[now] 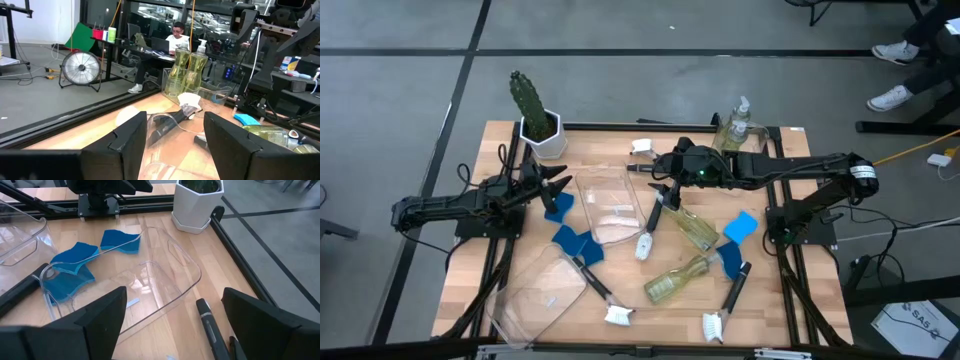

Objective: Pick & Place Kitchen Sink Supplies
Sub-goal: Put the green dish soap into the top right transparent bin

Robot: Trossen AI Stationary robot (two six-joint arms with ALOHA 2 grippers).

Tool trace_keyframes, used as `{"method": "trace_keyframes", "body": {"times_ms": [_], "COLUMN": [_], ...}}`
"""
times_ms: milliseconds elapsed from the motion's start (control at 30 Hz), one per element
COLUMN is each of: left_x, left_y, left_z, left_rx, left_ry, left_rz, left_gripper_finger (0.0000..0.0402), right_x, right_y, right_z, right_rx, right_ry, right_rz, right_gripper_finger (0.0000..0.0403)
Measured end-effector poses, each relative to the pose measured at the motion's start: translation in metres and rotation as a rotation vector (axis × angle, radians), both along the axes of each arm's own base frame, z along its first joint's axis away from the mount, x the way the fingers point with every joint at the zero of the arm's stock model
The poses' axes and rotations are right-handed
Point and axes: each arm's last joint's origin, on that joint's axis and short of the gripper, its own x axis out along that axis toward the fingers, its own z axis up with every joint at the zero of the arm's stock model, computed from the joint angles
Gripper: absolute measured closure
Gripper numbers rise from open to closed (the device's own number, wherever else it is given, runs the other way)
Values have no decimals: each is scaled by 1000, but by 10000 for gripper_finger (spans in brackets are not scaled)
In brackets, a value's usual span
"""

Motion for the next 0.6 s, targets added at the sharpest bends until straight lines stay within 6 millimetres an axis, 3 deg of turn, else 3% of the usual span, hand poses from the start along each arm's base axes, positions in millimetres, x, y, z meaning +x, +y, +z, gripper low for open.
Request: {"method": "trace_keyframes", "body": {"times_ms": [333, 600], "left_x": [0, 0], "left_y": [0, 0], "left_z": [0, 0], "left_rx": [0, 0], "left_ry": [0, 0], "left_rz": [0, 1], "left_gripper_finger": [210, 212], "right_x": [-1, -5], "right_y": [1, 1], "right_z": [-2, -18], "right_rx": [47, 80], "right_ry": [12, 97], "right_rz": [12, -9], "right_gripper_finger": [76, 76]}}
